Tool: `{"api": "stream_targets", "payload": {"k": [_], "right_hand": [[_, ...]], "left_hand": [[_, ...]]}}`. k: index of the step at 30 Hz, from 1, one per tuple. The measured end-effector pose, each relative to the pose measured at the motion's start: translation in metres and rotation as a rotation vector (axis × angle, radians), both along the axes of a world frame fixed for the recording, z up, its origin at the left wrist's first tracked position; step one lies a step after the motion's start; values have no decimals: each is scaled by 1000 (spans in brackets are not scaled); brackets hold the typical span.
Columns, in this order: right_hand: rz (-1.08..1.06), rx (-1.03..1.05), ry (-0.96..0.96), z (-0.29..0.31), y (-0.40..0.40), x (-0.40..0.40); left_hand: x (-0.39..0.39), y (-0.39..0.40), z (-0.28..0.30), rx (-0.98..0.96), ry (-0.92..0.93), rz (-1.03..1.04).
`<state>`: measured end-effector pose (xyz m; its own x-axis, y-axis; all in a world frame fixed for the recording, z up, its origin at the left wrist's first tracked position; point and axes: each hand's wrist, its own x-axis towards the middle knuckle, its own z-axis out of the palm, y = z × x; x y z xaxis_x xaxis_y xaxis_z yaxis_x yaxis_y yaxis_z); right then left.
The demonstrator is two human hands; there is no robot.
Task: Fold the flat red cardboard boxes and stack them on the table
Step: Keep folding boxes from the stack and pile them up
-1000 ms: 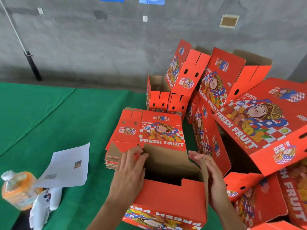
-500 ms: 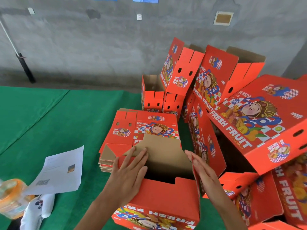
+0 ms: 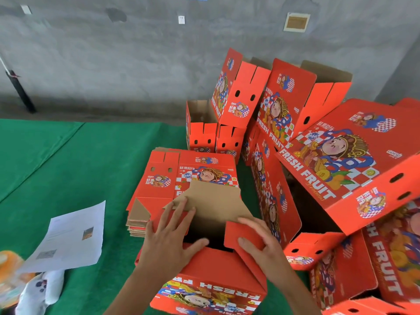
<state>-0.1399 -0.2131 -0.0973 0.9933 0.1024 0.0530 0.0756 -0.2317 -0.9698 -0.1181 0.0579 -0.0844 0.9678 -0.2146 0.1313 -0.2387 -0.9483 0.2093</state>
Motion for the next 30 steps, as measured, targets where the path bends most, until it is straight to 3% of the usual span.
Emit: {"api": "stream_targets", "payload": {"k": [3,7,11,15,16,20,23,26,30], "right_hand": [[78,86,72,1,-3,3],[-25,5,26,-1,-5,8],[-76,-64,-77,-7,-5,10],[-82,47,-57,-11,3,7],[-72,64,-22,-11,3,7],[-26,-65,66,-4,-5,8],[16,-247,108,6,-3,13],[19,-474,46,12,8,21],[-13,-471,61,11,12,20]], "left_hand": [[0,3,2,-157,-43,-32],[7,6,-4,-337,-105,-10],[13,9,4,-573,-80,-46],[11,19,10,-950,62,22],[9,18,11,-891,63,44],[8,10,7,-178,129,1],[15,4,9,-163,194,81],[18,-5,7,-29,144,144],[22,-5,7,3,119,118]]}}
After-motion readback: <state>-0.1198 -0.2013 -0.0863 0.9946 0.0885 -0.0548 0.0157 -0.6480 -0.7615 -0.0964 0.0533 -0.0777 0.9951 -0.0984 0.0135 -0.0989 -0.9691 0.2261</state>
